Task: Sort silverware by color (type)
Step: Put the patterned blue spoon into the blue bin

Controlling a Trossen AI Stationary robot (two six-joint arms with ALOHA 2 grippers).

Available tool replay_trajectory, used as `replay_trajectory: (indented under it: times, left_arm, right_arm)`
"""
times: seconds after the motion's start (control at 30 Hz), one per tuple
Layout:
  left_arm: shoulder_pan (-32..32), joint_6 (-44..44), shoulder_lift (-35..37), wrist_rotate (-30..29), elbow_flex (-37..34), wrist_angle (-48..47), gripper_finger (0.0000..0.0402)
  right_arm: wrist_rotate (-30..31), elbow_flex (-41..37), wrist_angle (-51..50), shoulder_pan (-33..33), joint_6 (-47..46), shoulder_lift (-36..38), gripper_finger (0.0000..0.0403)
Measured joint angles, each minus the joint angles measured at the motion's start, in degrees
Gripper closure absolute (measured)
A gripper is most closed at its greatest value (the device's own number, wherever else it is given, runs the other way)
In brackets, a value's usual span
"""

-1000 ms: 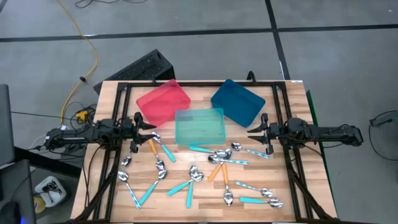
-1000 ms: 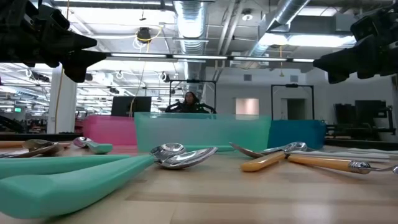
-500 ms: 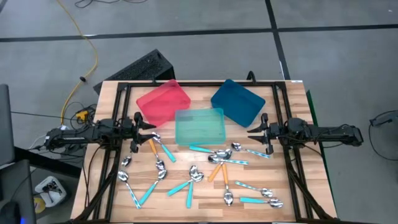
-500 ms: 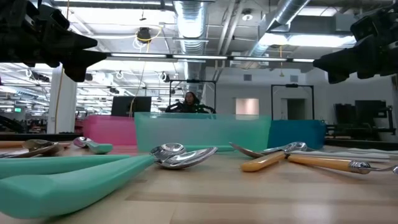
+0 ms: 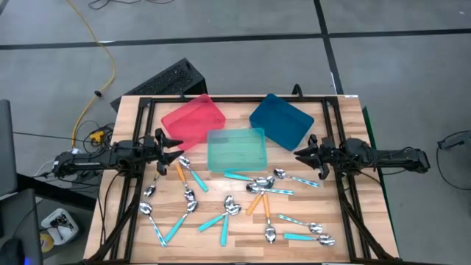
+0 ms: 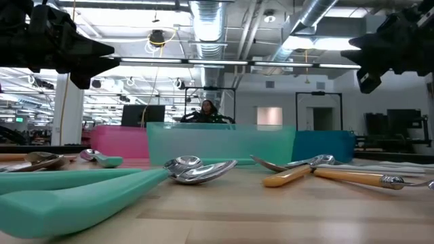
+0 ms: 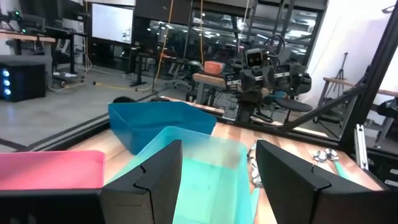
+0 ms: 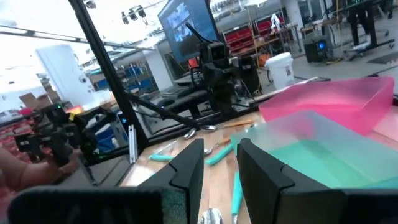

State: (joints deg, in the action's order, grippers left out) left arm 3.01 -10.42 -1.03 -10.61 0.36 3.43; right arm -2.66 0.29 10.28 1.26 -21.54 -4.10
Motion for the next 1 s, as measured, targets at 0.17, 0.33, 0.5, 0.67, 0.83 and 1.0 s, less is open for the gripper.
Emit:
replay_trajectory:
  times: [0.17, 0.33, 0.5, 0.67, 0.83, 1.0]
  left_arm:
    - [-0.02, -0.18, -0.1, -0.35, 0.0, 0.03, 0.0212]
    - [0.0, -1.82, -0.1, -1.36, 0.0, 1.25, 0.0212]
    - [-0.01, -6.29, -0.1, -1.42, 0.01, 3.34, 0.0212]
    - [0.0, -8.7, -0.19, 0.17, 2.51, -1.77, 0.0212]
    - [-0.02, -8.96, -0.31, 0.74, 9.2, -8.83, 0.0212]
    - [-0.02, -9.37, -1.3, 0.6, 19.32, -16.96, 0.0212]
  right_arm:
    - [0.01, 0.0, 0.14, 0.0, -0.04, 0.0, 0.0281]
    - [1.17, 0.0, 0.85, 0.02, 0.37, 0.0, 0.0281]
    - [3.68, 0.29, 2.13, 0.02, 0.39, -0.02, 0.0281]
    - [5.09, 2.98, 2.15, 0.25, 2.53, -0.02, 0.0281]
    - [6.84, 10.42, -6.56, 0.39, 4.07, -2.36, 0.0281]
    - [9.54, 22.18, -21.3, 0.39, 5.3, -9.99, 0.0281]
